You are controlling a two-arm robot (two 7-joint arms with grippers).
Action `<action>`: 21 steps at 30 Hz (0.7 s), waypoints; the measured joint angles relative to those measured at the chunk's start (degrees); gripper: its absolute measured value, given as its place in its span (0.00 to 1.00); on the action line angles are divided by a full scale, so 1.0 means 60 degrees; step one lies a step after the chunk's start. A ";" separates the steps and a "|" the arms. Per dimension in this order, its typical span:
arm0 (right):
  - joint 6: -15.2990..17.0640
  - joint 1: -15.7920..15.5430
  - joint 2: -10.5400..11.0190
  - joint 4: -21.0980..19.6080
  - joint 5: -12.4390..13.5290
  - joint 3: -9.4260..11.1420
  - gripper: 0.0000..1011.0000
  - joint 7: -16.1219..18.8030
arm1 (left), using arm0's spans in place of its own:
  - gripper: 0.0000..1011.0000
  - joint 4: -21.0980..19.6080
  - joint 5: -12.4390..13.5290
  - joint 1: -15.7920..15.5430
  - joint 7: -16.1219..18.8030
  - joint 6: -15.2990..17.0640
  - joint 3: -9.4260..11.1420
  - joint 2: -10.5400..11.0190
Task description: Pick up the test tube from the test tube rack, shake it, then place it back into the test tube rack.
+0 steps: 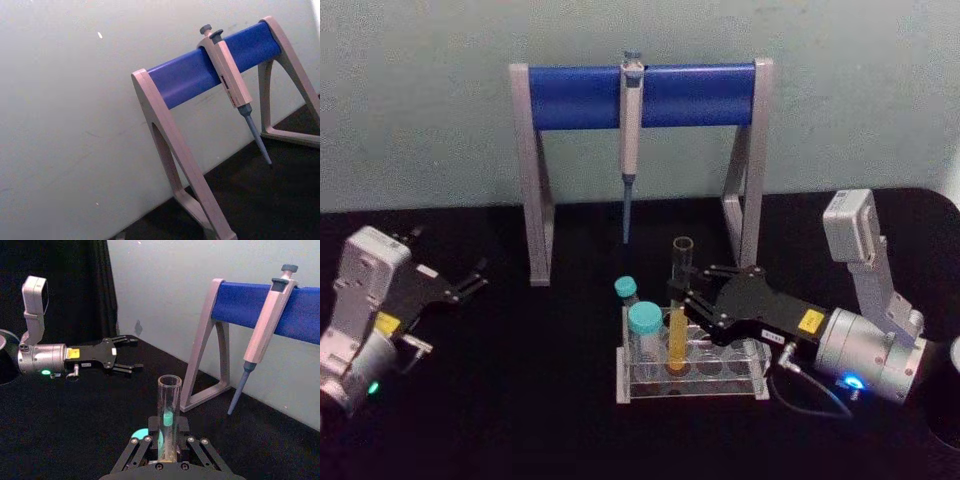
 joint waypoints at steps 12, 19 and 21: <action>0.0043 -0.0041 -0.0057 0.0151 -0.0005 -0.0035 0.23 -0.0013 | 0.99 0.0000 0.0000 0.0000 0.0000 -0.0001 -0.0001 0.0000; 0.0064 -0.0038 -0.0100 0.0276 -0.0023 -0.0067 0.23 -0.0014 | 0.99 0.0000 0.0001 0.0000 0.0000 0.0000 0.0000 0.0000; 0.0073 -0.0039 -0.0112 0.0310 -0.0032 -0.0076 0.23 -0.0014 | 0.99 0.0000 0.0000 0.0000 0.0001 -0.0001 0.0000 0.0000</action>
